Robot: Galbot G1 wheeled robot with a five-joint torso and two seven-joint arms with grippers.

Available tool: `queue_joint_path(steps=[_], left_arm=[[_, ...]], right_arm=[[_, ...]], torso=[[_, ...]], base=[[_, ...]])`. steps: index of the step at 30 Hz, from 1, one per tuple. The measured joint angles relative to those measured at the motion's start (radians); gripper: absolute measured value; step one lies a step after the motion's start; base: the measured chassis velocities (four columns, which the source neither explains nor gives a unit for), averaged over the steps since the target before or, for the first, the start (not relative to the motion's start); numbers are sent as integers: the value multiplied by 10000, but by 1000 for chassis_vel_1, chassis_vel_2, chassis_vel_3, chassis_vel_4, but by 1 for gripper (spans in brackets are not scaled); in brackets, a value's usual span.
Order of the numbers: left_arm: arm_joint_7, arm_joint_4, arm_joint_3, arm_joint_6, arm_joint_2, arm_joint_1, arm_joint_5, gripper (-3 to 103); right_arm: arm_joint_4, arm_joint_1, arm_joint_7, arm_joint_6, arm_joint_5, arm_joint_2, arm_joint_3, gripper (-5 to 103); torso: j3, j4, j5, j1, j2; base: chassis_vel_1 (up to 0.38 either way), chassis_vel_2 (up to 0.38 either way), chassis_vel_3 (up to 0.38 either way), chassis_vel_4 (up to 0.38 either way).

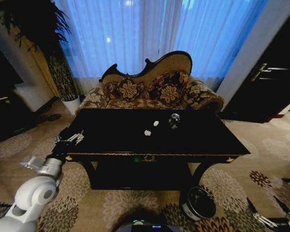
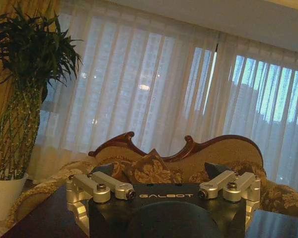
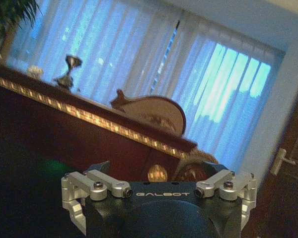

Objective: Move to the front of the table and place the trash on the table into the trash bin.

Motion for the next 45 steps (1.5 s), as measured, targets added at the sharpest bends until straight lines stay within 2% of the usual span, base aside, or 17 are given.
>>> queue_joint_path(steps=[8,15,24,31,36,37,40,42,44,45], left_arm=[[17,-42,-87,-1,-109,190,85,100],[23,-121,64,-20,-313,254,283,100],[46,-264,45,-51,-411,354,341,100],[95,-319,-44,-76,-421,453,324,100],[107,-277,92,-81,-437,353,332,100],[101,-228,255,-81,-420,224,349,100],[92,-177,418,-82,-369,103,364,100],[83,-163,504,-82,-357,82,395,100],[82,-164,508,-81,-356,86,400,100],[76,-175,517,-82,-351,99,410,100]], right_arm=[[1170,-533,-383,-91,915,-237,167,100],[2578,-794,25,-736,1194,-280,-54,100],[4655,-438,1324,-1896,255,-321,-863,100],[5578,-264,1648,-2484,-372,-441,-1445,100],[6095,-14,2121,-3059,-821,-733,-1831,100],[6287,157,2436,-3368,-1024,-887,-1979,100],[6371,371,2736,-3670,-1184,-1038,-2168,100],[6372,786,3214,-4115,-1441,-1472,-2707,100],[6368,842,3270,-4175,-1473,-1527,-2806,100],[6333,1101,3522,-4418,-1612,-1715,-3197,100]], torso=[[0,0,-1,0,0],[1,0,-1,0,0],[1,1,0,0,0],[1,0,-1,0,0],[1,1,-1,0,-1],[1,2,-2,1,-1],[1,-4,-2,1,-1],[1,1,-4,1,0],[1,2,-2,1,-1],[1,5,0,1,-1]], base=[[0,0,0,0],[0,0,0,0],[0,0,0,0],[0,0,0,0],[0,0,0,0],[0,0,0,0],[0,0,0,0],[0,0,0,0],[0,0,0,0],[0,0,0,0]])
